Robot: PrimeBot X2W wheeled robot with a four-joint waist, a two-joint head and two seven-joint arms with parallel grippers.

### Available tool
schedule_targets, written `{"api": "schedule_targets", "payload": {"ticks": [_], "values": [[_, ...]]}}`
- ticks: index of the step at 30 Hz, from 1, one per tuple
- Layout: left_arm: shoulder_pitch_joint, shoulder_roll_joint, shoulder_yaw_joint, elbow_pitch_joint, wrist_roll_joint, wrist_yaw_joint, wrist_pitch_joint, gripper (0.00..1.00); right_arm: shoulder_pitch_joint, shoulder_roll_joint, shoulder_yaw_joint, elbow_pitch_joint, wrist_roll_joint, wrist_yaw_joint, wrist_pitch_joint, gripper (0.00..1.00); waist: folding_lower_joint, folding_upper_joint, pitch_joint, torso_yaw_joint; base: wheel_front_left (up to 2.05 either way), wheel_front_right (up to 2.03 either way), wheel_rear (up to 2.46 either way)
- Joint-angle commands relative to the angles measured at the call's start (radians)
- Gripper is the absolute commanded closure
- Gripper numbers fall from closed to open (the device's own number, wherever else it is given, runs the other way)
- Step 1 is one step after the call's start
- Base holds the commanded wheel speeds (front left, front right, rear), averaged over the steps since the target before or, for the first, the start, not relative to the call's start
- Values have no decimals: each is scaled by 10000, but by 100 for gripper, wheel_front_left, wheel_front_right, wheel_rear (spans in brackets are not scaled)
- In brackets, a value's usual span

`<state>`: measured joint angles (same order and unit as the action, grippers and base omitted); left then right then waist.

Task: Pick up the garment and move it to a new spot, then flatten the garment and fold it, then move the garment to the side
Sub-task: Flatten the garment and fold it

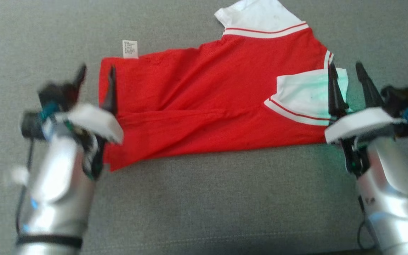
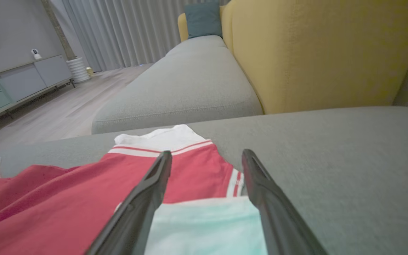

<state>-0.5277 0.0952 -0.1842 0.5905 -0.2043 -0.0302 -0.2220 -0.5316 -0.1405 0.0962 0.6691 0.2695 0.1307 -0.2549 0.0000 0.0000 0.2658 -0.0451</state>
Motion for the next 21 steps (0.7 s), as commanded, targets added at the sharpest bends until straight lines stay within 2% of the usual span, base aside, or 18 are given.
{"api": "schedule_targets", "payload": {"ticks": [1,11,17,18,19,20,21], "values": [[-763,401,165,-15,133,-80,280,0,-437,-32,335,-332,-46,0,27,0,0,0,238,-113,0,0,0],[-2897,1063,-273,2310,-118,-814,2348,0,-1551,38,1268,-233,212,0,82,0,0,0,1144,-578,0,0,0],[-3323,1247,-485,3150,-137,-887,2404,0,-1929,-130,1492,-91,373,0,31,0,0,0,1364,-614,0,0,0],[-3359,1232,-494,3254,-146,-878,2337,4,-1982,-166,1506,-60,399,0,25,0,0,0,1379,-595,0,0,0],[-3387,1225,-544,3362,-108,-850,2303,53,-2045,-210,1519,-24,419,0,21,0,0,0,1397,-564,0,0,0],[-3419,1203,-580,3446,-95,-845,2255,87,-2126,-258,1542,12,421,0,22,0,0,0,1415,-528,0,0,0],[-3453,1163,-593,3510,-112,-845,2173,100,-2228,-321,1569,49,402,0,32,0,0,0,1430,-479,0,0,0]]}}
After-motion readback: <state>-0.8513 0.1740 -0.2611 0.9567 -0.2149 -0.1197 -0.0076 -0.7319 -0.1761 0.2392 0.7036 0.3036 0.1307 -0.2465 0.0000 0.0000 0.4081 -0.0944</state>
